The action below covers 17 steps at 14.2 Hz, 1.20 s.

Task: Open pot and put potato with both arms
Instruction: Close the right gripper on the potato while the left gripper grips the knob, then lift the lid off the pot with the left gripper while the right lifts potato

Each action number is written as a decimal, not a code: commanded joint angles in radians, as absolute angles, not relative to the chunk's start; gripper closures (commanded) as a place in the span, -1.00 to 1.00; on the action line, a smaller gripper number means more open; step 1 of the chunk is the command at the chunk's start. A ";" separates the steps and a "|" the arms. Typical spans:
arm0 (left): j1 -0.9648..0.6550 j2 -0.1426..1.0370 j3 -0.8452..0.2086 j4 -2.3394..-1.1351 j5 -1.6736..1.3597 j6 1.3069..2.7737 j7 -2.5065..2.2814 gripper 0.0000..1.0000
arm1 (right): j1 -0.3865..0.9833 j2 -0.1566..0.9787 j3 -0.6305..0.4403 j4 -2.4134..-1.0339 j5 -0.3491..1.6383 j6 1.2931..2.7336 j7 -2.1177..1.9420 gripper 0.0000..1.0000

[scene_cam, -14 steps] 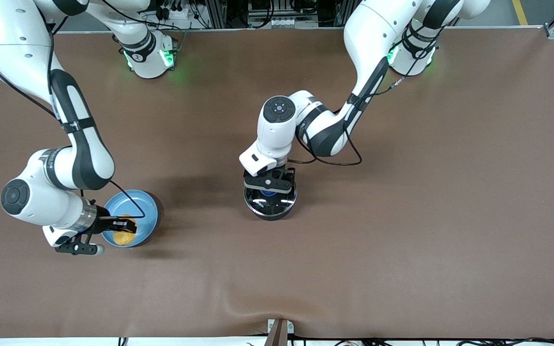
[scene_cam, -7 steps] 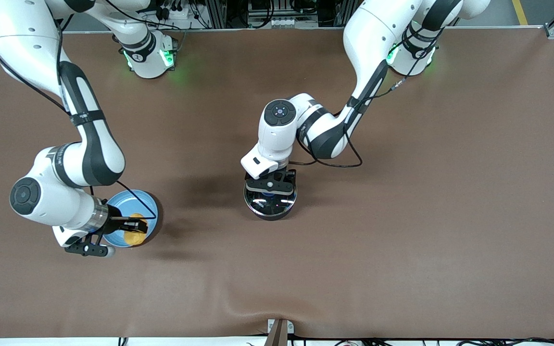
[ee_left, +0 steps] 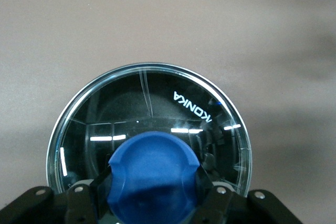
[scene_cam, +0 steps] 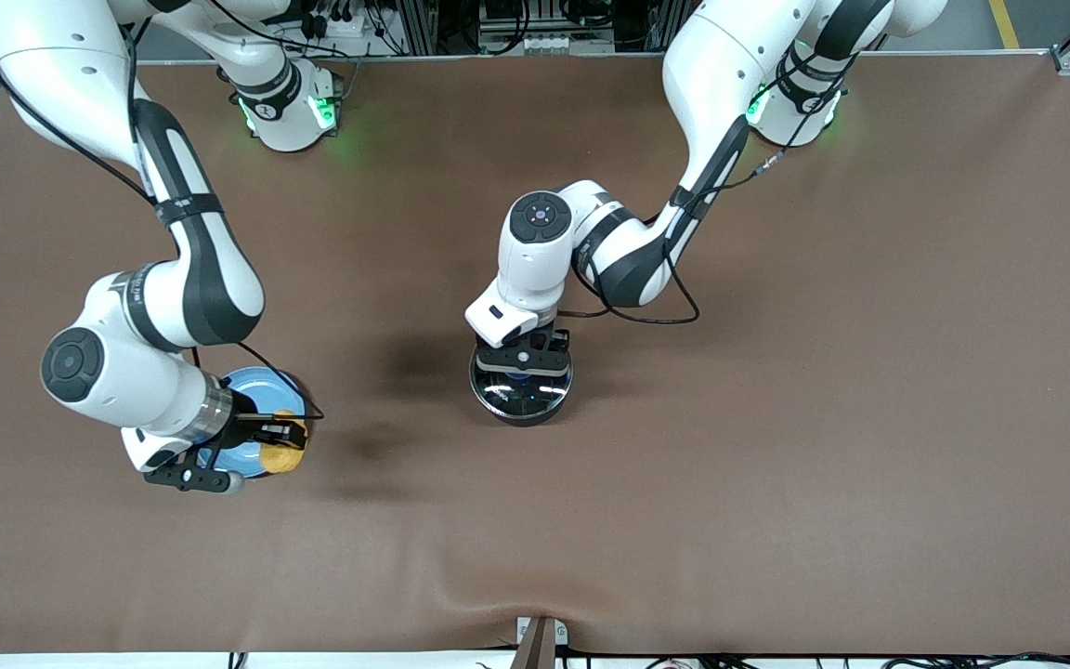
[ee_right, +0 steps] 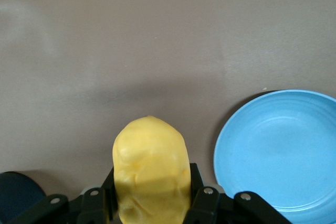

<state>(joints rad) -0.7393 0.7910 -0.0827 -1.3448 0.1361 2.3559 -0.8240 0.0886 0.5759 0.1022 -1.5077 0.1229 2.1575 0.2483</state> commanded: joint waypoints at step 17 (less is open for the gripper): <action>-0.355 0.206 -0.100 -1.866 0.095 2.233 -0.563 0.28 | 0.414 0.561 0.107 -1.390 0.144 2.118 0.509 1.00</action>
